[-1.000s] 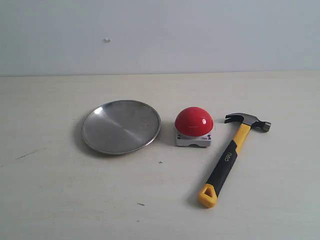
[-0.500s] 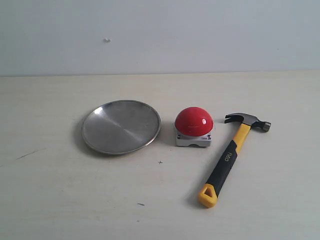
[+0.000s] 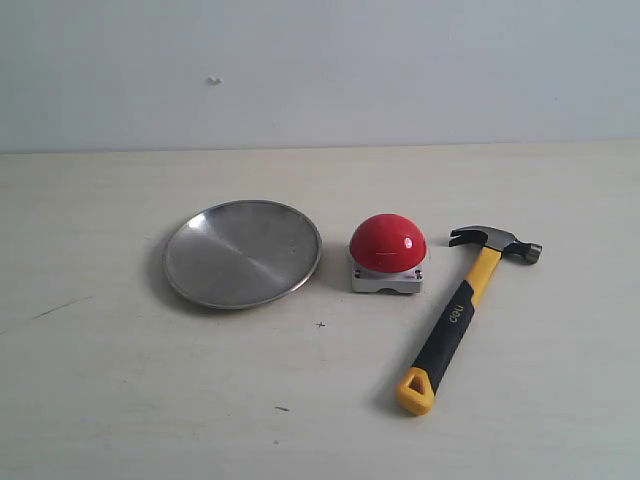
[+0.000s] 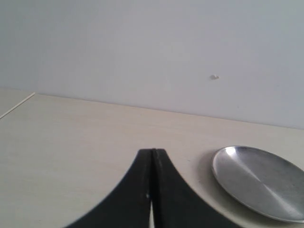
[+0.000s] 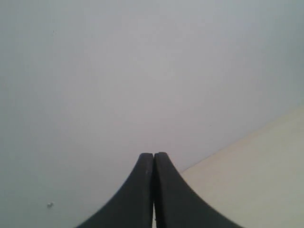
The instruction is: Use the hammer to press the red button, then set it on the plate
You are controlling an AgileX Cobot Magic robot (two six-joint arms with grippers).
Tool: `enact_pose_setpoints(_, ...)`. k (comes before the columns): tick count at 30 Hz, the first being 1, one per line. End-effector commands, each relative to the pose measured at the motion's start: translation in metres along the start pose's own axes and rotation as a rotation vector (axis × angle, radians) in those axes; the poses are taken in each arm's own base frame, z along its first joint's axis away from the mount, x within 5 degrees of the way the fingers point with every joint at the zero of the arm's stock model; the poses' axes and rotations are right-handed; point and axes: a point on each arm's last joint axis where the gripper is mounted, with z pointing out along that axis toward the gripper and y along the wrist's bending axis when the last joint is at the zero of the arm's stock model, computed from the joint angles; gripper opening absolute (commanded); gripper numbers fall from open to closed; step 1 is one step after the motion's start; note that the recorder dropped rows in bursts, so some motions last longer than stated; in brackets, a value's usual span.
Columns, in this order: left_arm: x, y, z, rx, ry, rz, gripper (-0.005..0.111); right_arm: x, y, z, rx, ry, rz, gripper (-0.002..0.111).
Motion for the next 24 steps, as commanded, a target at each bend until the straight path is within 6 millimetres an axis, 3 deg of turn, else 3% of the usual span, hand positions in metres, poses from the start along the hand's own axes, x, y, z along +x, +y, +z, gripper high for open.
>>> enact_pose_setpoints(1,0.0,0.0,0.0,0.001,-0.001,-0.004,0.0,-0.001,-0.001,-0.001,-0.003,-0.019,0.129,0.0)
enact_pose_setpoints(13,0.0,0.0,0.0,0.001,-0.001,-0.004,0.0,-0.011,0.001,-0.001,-0.038,-0.131,0.255,0.0)
enact_pose_setpoints(15,0.0,0.0,0.0,0.001,-0.001,-0.004,0.0,-0.025,0.014,-0.001,-0.081,-0.146,0.082,0.0)
enact_pose_setpoints(17,0.0,0.0,0.0,0.001,-0.001,-0.004,0.0,-0.037,0.023,0.002,-0.098,-0.137,0.043,0.0)
enact_pose_setpoints(21,0.0,0.0,0.0,0.001,-0.001,-0.004,0.0,-0.055,0.041,0.024,-0.113,-0.066,0.006,0.0)
enact_pose_setpoints(24,0.0,0.0,0.0,0.001,-0.001,-0.004,0.0,-0.052,0.059,0.064,-0.203,0.119,-0.015,0.004)
